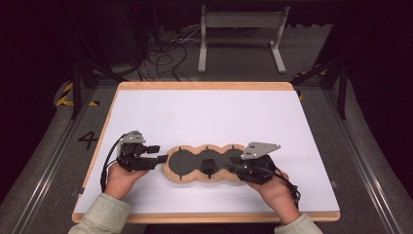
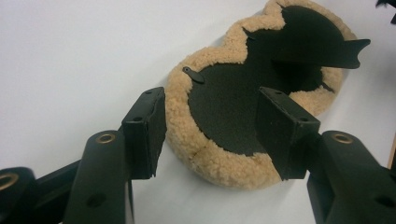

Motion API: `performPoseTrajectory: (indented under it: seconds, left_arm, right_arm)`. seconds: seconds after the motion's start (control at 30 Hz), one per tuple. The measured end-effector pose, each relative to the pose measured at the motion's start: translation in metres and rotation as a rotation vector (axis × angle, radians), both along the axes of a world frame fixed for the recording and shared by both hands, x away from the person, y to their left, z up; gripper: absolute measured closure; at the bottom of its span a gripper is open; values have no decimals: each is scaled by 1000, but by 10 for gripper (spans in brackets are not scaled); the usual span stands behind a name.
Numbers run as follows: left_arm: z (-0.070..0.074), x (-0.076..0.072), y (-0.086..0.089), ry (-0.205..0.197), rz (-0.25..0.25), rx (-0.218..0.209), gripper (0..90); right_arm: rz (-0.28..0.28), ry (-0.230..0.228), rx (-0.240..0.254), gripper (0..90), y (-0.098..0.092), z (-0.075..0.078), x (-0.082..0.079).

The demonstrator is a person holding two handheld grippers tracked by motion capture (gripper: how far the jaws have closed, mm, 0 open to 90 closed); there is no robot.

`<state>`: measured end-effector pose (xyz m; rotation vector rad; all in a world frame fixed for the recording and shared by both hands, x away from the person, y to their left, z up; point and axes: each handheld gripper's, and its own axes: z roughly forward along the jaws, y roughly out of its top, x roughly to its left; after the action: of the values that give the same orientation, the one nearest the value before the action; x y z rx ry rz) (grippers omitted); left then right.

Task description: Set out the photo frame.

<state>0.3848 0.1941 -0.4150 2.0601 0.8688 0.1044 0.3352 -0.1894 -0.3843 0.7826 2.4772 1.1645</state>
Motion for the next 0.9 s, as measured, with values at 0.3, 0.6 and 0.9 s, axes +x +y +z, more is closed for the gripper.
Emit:
performPoseTrajectory:
  seconds: [0.3, 0.6, 0.9]
  left_arm:
    - [0, 0, 2, 43, -16, 18, 406]
    - [-7, 5, -1, 100, -26, 39, 396]
    - [-18, 12, -5, 143, -45, 48, 390]
  right_arm:
    - [-89, 23, 31, 443, -19, 4, 11]
    - [-176, 112, 46, 344, -40, -5, 24]
    - [-209, 190, 63, 276, -53, -21, 35]
